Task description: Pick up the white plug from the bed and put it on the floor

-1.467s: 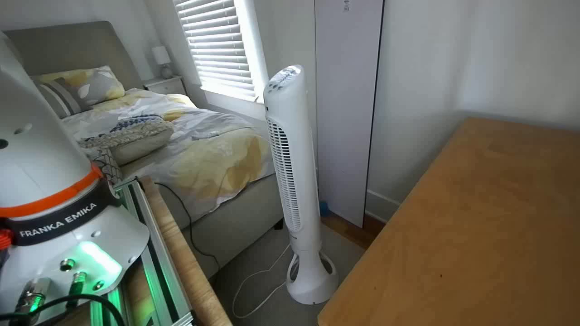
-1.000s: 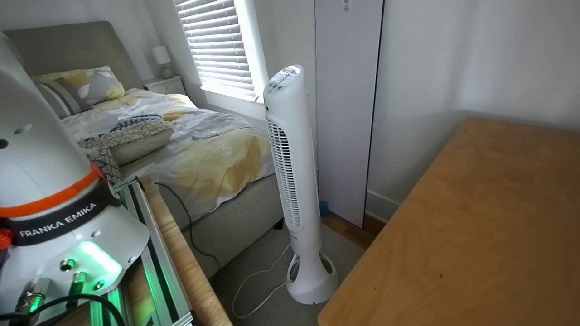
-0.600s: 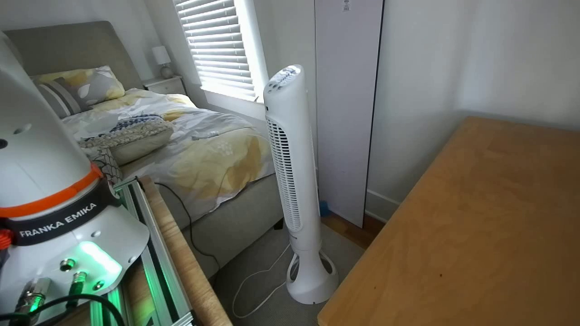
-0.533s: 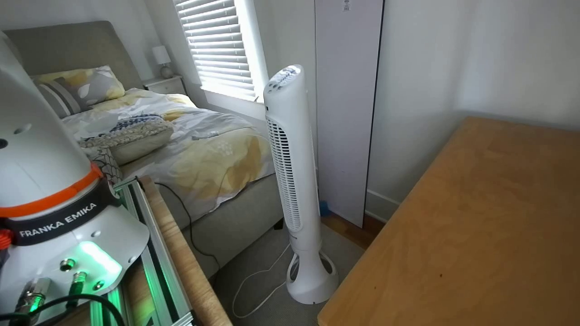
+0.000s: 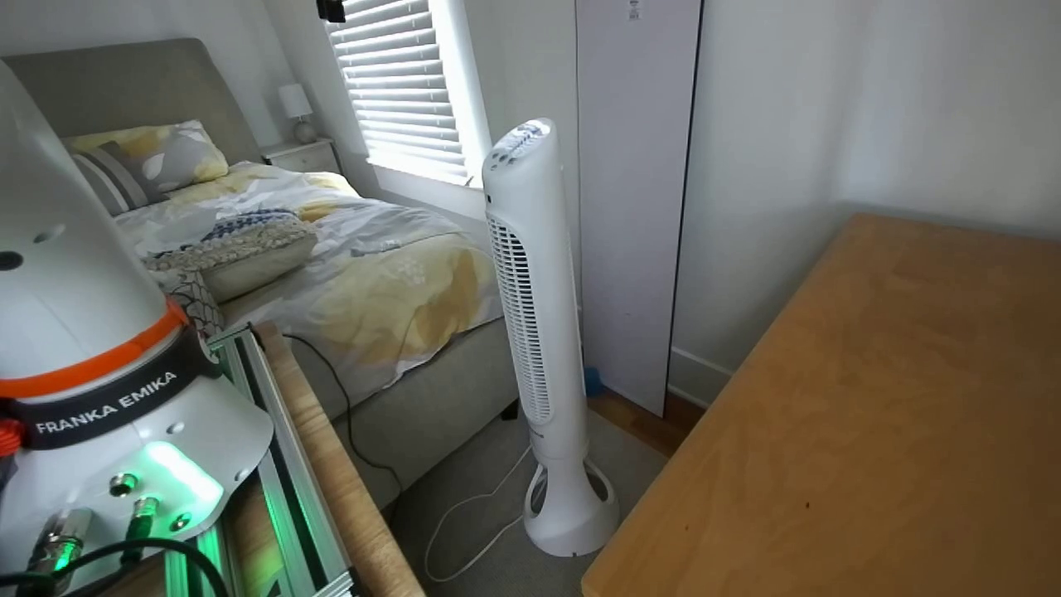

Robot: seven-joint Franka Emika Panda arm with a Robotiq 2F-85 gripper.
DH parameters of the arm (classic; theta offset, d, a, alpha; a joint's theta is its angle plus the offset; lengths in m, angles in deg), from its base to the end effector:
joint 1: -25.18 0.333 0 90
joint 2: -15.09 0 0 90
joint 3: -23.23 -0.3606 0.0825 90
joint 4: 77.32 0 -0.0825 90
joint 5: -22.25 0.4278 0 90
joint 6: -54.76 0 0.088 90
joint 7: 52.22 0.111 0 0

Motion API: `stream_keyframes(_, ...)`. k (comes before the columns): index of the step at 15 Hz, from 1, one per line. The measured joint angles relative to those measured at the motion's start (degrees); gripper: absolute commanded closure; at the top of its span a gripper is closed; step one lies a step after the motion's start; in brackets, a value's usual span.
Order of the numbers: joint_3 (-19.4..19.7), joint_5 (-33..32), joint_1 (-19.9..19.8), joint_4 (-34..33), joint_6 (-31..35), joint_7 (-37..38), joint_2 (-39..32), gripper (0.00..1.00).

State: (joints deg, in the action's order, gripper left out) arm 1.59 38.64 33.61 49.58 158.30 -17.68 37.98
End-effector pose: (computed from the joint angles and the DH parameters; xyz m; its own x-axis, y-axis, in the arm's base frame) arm 0.3815 0.2709 0.5479 0.9797 -0.1727 -0.1017 -0.1819 -0.9792 -0.0896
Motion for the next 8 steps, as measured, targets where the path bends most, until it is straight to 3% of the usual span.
stream_keyframes(4, -3.7, 1.1, 1.4, -2.9, 4.7, 15.2, -7.1, 0.00)
stream_keyframes(6, -5.1, 0.2, 3.0, -3.4, 11.3, 18.2, -10.4, 0.00)
stream_keyframes(8, -5.8, -0.4, 4.4, -3.9, 14.0, 19.0, -12.7, 0.00)
